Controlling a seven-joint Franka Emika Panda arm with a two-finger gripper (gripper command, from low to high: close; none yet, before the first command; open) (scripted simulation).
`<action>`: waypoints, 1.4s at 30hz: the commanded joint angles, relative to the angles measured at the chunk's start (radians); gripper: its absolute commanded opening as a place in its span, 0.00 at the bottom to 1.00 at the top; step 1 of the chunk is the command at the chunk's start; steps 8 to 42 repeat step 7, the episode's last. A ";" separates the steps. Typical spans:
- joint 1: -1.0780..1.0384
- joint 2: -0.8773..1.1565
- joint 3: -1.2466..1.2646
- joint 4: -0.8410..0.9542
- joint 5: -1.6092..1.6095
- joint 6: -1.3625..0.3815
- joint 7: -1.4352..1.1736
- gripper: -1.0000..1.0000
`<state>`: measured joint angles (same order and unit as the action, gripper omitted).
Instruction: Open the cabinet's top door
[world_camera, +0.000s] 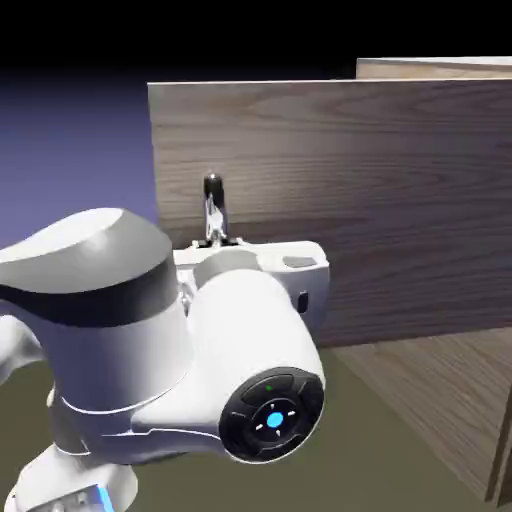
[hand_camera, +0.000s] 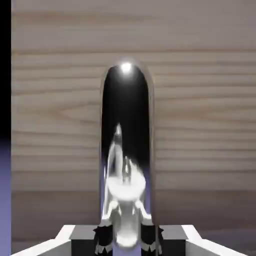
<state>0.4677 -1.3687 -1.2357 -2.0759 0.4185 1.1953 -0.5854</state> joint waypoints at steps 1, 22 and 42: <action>0.028 0.000 -0.010 0.036 -0.005 -0.025 0.006 0.00; 0.193 -0.006 -0.061 0.250 -0.024 -0.173 0.046 0.00; 0.193 -0.006 -0.061 0.250 -0.024 -0.173 0.046 0.00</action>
